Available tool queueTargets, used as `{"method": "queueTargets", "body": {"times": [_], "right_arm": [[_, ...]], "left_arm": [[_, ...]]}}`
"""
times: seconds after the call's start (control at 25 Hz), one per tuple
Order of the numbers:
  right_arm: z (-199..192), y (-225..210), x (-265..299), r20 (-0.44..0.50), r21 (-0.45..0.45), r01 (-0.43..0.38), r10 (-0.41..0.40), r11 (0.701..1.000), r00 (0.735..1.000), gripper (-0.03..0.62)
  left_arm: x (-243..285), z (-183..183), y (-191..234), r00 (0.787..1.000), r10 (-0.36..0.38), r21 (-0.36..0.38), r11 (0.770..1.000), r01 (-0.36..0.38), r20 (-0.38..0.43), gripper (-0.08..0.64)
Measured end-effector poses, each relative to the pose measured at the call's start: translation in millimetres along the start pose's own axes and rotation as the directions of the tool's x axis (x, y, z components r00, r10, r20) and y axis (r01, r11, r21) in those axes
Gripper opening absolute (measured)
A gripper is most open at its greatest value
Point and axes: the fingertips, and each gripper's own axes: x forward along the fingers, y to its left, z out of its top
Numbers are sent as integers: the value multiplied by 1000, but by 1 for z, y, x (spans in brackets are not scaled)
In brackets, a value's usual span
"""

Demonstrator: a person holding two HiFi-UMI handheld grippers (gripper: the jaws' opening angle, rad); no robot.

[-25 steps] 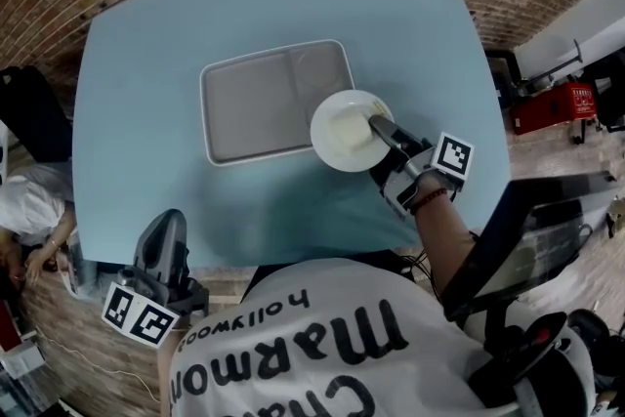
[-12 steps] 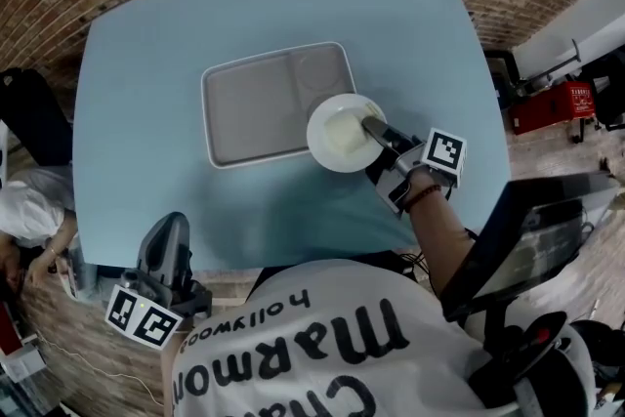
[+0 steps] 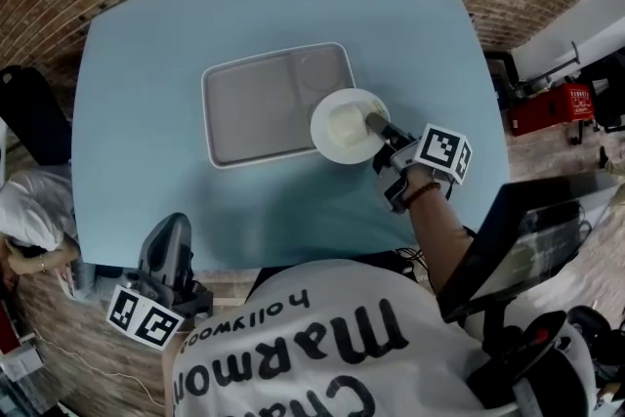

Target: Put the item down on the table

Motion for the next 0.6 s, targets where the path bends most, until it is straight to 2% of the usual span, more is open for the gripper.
{"method": "queueTargets", "body": {"times": [0.08, 0.16, 0.24, 0.36, 0.6], "right_arm": [[-1, -2, 1, -15, -110, 48, -50, 993, 999, 44], [-2, -2, 3, -29, -232, 91, -101, 968, 995, 44], [-3, -1, 5, -37, -318, 113, -131, 941, 991, 44], [-3, 1, 7, -38, -371, 123, -148, 921, 988, 44], [-1, 0, 8, -34, -406, 126, -153, 905, 988, 48]], "left_arm": [[0, 0, 2, 1000, 1, -1, 1000, -1, 0, 8], [1, -1, 4, 1000, -1, -1, 1000, 1, 0, 6], [2, -1, 6, 1000, 0, -3, 1000, 0, 0, 6], [3, -1, 6, 1000, -3, -4, 1000, 3, 0, 6], [3, -3, 4, 1000, -3, -5, 1000, 3, 1, 6]]}}
